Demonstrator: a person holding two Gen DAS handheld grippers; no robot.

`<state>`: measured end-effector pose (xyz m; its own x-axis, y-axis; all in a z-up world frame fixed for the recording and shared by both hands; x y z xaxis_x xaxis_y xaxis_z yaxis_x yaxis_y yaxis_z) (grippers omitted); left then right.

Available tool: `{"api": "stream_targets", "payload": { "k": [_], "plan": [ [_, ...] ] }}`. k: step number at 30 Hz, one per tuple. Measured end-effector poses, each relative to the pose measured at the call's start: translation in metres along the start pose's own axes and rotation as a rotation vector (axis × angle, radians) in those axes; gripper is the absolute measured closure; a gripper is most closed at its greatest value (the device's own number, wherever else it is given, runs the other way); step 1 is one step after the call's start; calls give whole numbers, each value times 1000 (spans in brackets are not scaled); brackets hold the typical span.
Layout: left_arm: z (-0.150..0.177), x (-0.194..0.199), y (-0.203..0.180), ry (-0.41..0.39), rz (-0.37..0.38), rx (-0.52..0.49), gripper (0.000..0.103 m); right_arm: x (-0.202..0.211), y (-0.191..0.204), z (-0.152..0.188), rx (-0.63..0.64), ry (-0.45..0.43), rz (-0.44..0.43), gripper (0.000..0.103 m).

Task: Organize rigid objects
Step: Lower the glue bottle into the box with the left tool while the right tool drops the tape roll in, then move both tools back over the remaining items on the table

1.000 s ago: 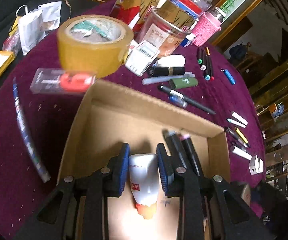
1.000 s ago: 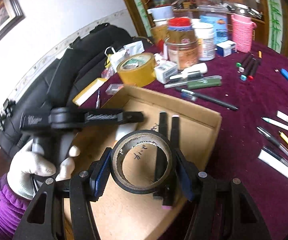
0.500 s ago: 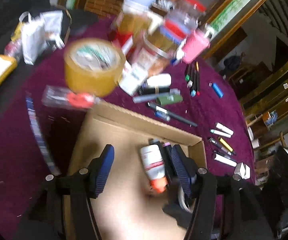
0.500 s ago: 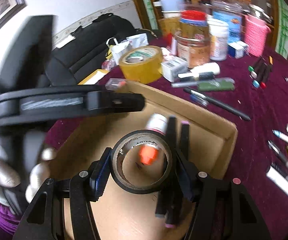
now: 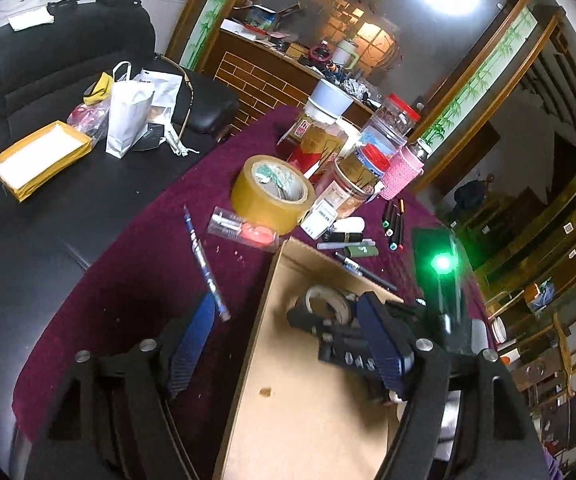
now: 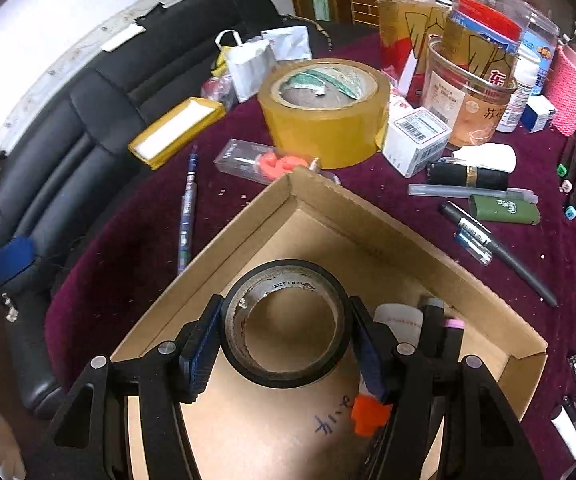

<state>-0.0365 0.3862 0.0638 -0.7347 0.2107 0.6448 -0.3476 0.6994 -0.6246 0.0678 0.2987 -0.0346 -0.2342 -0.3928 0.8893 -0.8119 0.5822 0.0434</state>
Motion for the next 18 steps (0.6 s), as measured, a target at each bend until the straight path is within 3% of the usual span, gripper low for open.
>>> {"api": "stream_targets", "payload": {
  "k": [4,6,8,12,16,18],
  "plan": [
    [7,5,2,-1,7,8,29,2,-10,0,-28,-13,42,32],
    [11,6,-1,6,18,14,28,9,-14,-1,-51,-39,26,22],
    [15,6,-7,6,26,16,28,19,-17,-1,-75,-66,9,20],
    [26,13,-25,0,35,1,28,64,-28,7,-80,-150,69,20],
    [48,17,-59,-6,52,-68,20,141,-58,37,-79,-294,205,20],
    [64,13,-79,9,66,-104,20,178,-82,62,-91,-355,311,9]
  ]
}}
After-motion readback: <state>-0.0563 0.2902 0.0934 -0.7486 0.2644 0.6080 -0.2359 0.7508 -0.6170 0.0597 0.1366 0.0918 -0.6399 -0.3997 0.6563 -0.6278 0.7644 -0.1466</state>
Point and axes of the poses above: each gripper's, at about its wrist camera, not at the fingertips, and x roughly against the way its jaws point, y to its left, z to its underside, the point moved 9 cm from there along -x, roughly the way its jaws point, and after that the axes turned 15 degrees about x, right-handed, at the moved point
